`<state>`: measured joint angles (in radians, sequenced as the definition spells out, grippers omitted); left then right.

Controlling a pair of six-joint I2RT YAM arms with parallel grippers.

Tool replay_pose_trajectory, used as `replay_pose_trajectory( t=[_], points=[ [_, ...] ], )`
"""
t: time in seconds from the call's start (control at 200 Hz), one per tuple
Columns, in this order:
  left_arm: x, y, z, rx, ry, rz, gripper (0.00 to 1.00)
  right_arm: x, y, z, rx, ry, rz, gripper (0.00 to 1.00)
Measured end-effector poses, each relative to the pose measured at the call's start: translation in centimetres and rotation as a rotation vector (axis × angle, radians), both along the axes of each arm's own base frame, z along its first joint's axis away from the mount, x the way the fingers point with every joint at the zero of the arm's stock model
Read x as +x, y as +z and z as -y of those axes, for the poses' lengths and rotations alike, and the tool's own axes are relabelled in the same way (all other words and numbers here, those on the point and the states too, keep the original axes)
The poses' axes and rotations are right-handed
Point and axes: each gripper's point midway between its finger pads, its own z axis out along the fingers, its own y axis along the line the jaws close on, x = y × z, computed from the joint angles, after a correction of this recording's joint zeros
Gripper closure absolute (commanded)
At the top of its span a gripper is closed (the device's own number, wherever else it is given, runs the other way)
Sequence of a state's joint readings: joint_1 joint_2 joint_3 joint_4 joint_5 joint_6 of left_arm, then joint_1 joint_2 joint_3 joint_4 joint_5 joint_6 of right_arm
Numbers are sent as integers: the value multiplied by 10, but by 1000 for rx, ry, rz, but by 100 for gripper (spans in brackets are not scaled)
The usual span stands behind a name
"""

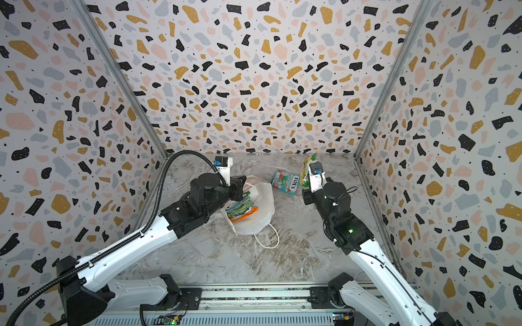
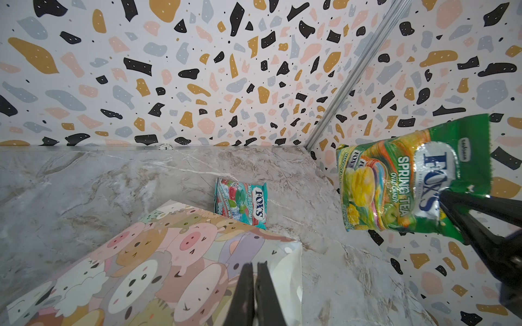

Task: Take the snacks out of the paper bag
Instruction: 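Carry the green pack beside the teal pack and lower it onto the table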

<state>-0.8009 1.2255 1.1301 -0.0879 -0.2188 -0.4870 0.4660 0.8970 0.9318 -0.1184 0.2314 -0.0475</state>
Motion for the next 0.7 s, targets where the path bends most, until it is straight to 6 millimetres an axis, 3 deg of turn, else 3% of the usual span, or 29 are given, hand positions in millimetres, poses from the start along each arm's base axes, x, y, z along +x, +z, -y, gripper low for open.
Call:
replay_pose_trajectory(
  t=[0.315,0.701],
  points=[
    [0,0,0,1,-1,-1,100,59,-92,35,30,-67,-250,100],
    [0,-1,0,2,-1,-1,100,109,-165,32,137,22,-416,100]
  ],
)
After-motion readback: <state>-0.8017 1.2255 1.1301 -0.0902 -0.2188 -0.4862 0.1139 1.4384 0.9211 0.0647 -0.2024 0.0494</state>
